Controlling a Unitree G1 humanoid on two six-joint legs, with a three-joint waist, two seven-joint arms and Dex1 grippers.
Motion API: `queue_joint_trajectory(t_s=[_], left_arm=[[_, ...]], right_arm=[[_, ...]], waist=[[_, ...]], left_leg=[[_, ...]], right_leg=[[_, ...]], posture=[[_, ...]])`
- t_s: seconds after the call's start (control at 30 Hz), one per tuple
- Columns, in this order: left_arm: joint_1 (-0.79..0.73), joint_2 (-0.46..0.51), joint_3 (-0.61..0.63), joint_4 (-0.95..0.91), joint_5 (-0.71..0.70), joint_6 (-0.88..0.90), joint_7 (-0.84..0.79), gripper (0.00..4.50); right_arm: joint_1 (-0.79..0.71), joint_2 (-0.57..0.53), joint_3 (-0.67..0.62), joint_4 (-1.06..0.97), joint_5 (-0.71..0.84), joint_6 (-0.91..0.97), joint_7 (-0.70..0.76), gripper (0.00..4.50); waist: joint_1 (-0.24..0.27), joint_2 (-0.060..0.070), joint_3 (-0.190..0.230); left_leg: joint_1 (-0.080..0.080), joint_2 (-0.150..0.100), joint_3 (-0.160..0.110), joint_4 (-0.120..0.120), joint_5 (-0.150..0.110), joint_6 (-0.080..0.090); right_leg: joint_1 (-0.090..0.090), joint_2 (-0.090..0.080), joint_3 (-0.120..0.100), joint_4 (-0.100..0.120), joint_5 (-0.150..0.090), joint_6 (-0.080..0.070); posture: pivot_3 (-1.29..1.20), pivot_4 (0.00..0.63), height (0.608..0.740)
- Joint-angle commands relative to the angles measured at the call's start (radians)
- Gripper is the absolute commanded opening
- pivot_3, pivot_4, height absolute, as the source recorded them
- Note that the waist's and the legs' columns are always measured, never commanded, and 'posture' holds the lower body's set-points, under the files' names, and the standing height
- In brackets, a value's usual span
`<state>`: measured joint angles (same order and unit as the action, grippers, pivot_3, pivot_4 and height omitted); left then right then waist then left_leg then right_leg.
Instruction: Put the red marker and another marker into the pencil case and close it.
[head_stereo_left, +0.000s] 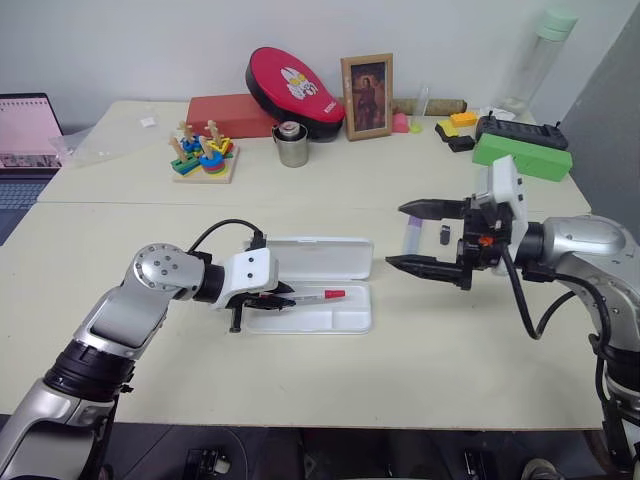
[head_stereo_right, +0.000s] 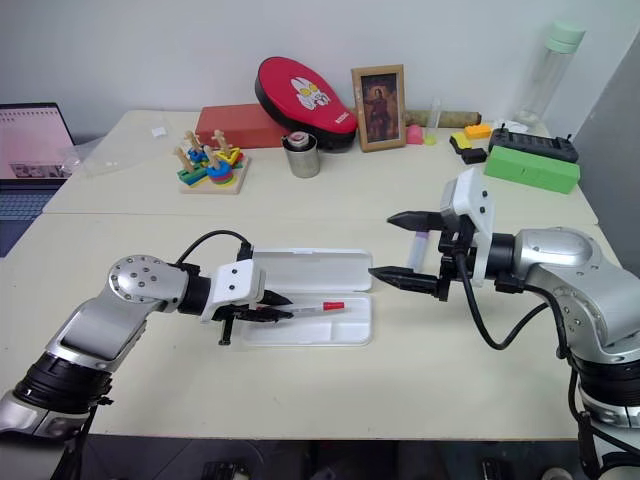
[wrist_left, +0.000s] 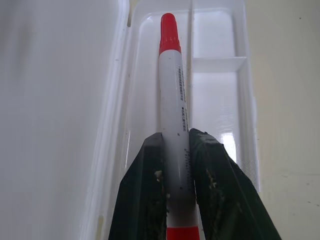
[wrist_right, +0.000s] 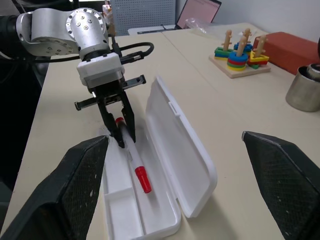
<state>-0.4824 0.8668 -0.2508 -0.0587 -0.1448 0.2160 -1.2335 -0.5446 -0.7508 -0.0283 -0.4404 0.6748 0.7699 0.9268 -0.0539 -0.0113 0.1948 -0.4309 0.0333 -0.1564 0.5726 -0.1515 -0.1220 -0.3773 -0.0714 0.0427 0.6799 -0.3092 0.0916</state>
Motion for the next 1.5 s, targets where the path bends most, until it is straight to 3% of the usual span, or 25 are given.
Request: queue_joint_trajectory(t_s=[0.03,0.2,0.37,0.6,0.83,1.17,1.27,1.5], left_arm=[[-0.027,-0.012,0.006,0.011,0.015,-0.020,-0.008,0.78],[-0.030,-0.026,0.015,0.012,0.013,-0.011,-0.007,1.95],[-0.018,-0.039,0.033,-0.022,-0.009,0.013,0.002,2.99],[-0.086,-0.210,0.197,-0.149,-0.266,0.232,0.142,4.43],[-0.161,-0.367,0.246,-0.191,-0.321,0.327,0.354,4.48],[-0.212,-0.406,0.233,-0.187,-0.313,0.319,0.416,4.48],[-0.222,-0.406,0.230,-0.181,-0.310,0.312,0.423,4.50],[-0.227,-0.410,0.220,-0.167,-0.291,0.289,0.436,4.50]], right_arm=[[0.018,-0.023,-0.003,-0.022,-0.020,-0.005,-0.014,4.50],[0.028,-0.014,0.018,0.032,-0.066,0.002,-0.058,4.50],[-0.010,0.026,0.071,0.140,-0.171,0.062,-0.200,4.50],[-0.056,0.146,0.114,0.251,-0.282,0.216,-0.414,4.50],[-0.112,0.360,0.067,0.375,-0.368,0.320,-0.661,4.50],[-0.106,0.462,0.126,0.450,-0.474,0.319,-0.766,4.50],[-0.102,0.477,0.128,0.452,-0.498,0.294,-0.783,3.98],[-0.100,0.470,0.135,0.443,-0.531,0.290,-0.778,2.25]], waist=[[0.000,0.000,0.000],[-0.001,0.000,0.000],[-0.002,0.000,0.000],[-0.002,0.000,0.000],[-0.004,0.000,0.000],[-0.005,0.000,0.000],[-0.005,0.000,-0.001],[-0.004,0.000,-0.001]], left_leg=[[0.000,0.000,0.000,0.000,0.000,0.000],[0.000,0.000,0.000,0.000,0.000,0.000],[0.000,0.000,0.000,0.000,0.000,0.000],[-0.001,0.000,-0.001,0.001,0.000,0.000],[0.000,0.000,-0.001,0.001,0.000,0.000],[0.000,0.000,-0.001,0.001,0.000,0.000],[0.002,0.000,-0.001,0.002,0.000,0.000],[0.003,0.000,-0.001,0.002,0.000,0.000]], right_leg=[[0.000,0.000,0.000,0.000,0.000,0.000],[0.000,0.000,0.000,0.000,0.000,0.000],[0.000,0.000,0.000,0.000,0.000,0.000],[0.000,0.000,-0.001,0.001,0.000,-0.001],[0.000,0.000,-0.001,0.001,0.001,-0.001],[0.000,0.000,-0.001,0.002,0.001,-0.001],[0.003,0.000,-0.001,0.001,0.001,-0.001],[0.004,0.000,0.000,0.001,0.001,-0.001]], posture=[[0.00,0.150,0.740],[0.00,0.150,0.740],[0.00,0.150,0.740],[0.00,0.150,0.740],[0.00,0.150,0.740],[0.00,0.150,0.740],[0.00,0.150,0.740],[0.00,0.150,0.740]])
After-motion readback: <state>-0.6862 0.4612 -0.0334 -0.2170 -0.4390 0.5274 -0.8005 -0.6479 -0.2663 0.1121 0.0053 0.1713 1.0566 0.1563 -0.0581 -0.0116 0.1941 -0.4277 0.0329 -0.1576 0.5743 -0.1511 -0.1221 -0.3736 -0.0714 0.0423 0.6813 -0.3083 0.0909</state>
